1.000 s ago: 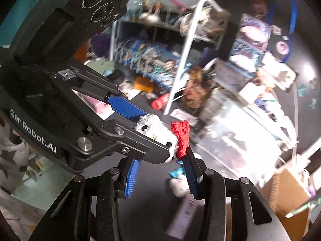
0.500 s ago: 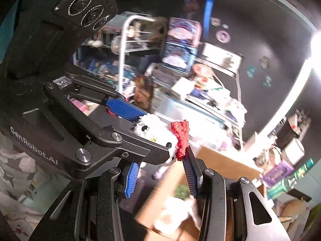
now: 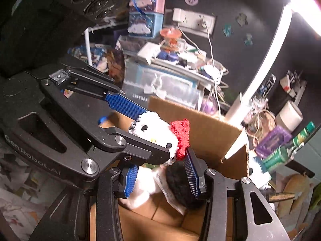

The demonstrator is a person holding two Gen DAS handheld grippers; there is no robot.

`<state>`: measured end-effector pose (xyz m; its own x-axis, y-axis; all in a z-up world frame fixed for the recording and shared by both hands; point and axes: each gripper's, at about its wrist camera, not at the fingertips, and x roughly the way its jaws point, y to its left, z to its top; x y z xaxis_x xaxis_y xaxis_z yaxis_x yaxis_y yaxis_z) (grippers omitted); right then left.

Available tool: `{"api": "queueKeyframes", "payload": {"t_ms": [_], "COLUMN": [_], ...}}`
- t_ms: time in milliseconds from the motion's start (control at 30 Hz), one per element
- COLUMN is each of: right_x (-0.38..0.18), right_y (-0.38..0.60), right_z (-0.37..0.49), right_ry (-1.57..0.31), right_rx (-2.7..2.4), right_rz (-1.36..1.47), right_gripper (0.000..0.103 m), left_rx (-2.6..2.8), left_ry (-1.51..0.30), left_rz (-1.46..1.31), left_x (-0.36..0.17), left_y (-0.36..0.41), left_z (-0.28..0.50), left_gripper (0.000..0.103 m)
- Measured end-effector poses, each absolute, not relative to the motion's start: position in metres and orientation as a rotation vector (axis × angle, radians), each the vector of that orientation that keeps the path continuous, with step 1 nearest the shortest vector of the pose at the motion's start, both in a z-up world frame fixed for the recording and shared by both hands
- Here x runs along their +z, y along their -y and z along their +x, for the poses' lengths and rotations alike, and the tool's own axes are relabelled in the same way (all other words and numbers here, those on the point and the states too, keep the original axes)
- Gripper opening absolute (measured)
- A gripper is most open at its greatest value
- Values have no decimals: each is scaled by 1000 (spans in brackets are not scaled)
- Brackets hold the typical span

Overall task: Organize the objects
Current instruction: 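Carry the Hello Kitty plush with the right tool into the box and release, then reach the right tool to the white fluffy plush and grasp it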

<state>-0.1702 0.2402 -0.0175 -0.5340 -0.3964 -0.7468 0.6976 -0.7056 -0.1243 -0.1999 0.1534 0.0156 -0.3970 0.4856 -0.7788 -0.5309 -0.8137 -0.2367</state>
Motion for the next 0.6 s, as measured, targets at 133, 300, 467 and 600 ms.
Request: {"api": "queueKeyframes", "payload": {"t_ms": [133, 300, 467, 600], "right_x": [-22, -19, -16, -4], "right_y": [-246, -251, -245, -228], "right_z": [-171, -174, -170, -158], "right_ry": [-572, -550, -529, -482], "right_rx": [-2234, -2249, -2247, -2214], "right_rz": [973, 970, 950, 889], "right_gripper": [76, 77, 77, 77], "left_rx": [2254, 2268, 2368, 2447], "left_ry": [-116, -51, -22, -7], "left_rz": [-1183, -1133, -1070, -1033], "left_x": [19, 33, 46, 50], "left_y": [-154, -132, -95, -51], "left_z": [-197, -191, -176, -156], "left_gripper": [85, 93, 102, 102]}}
